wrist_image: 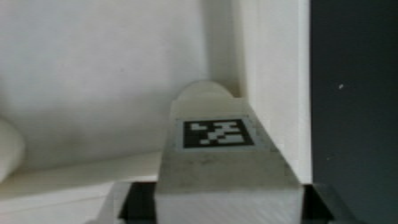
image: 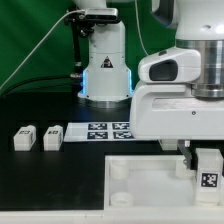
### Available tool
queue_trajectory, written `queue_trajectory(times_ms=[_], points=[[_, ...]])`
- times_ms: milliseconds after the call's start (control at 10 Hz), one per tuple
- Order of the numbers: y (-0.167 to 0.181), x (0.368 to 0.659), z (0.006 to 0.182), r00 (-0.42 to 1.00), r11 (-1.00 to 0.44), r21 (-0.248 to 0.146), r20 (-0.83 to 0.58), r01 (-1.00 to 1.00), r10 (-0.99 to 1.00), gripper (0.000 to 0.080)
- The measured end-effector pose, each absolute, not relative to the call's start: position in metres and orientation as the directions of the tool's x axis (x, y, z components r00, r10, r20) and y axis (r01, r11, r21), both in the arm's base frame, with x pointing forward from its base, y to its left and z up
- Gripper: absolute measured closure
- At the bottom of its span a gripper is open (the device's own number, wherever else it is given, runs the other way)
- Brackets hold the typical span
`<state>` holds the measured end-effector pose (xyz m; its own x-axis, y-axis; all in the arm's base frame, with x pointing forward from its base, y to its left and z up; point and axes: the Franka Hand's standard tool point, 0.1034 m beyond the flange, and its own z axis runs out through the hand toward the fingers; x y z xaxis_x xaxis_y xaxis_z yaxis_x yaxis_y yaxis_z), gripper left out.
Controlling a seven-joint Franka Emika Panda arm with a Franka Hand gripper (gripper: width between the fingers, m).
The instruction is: Assemble one leg
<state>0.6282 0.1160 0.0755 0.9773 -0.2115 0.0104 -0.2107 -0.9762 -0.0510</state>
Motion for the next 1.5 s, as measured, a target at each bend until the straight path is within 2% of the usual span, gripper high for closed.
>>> queue_trajectory(times_ms=[200, 300, 400, 500, 600, 700, 1000, 1100, 1200, 1300, 1400, 1500], points=[[0.116, 0.628, 0.075, 0.91, -0.909, -0.053, -0.003, -0.413, -0.414, 0.0509], [0.116, 0.627, 0.075, 0.813, -0.812, -0.035, -0.025, -0.582, -0.582, 0.0509], [0.116, 0.628, 0.076, 0.669, -0.669, -0.02, -0.038, -0.743, -0.742, 0.0509], [0.114, 0.629, 0.075, 0.458, -0.457, -0.025, -0.056, -0.889, -0.887, 0.0509], [0.112, 0.629, 0.073, 0.26, -0.258, -0.029, -0.076, -0.966, -0.963, 0.0509], [0.113, 0.628, 0.073, 0.13, -0.129, -0.019, -0.077, -0.992, -0.989, 0.0508], [0.114, 0.628, 0.073, -0.13, 0.131, 0.003, -0.084, -0.991, -0.988, 0.0508], [0.114, 0.627, 0.073, -0.125, 0.125, 0.003, -0.084, -0.992, -0.989, 0.0508], [0.114, 0.627, 0.073, -0.121, 0.121, 0.003, -0.084, -0.993, -0.989, 0.0338], [0.114, 0.627, 0.073, -0.083, 0.084, 0.0, -0.084, -0.996, -0.993, 0.0338], [0.116, 0.627, 0.073, -0.012, 0.013, -0.008, -0.082, -1.0, -0.997, 0.0195], [0.124, 0.629, 0.074, 0.119, -0.117, -0.036, -0.074, -0.993, -0.99, 0.016]])
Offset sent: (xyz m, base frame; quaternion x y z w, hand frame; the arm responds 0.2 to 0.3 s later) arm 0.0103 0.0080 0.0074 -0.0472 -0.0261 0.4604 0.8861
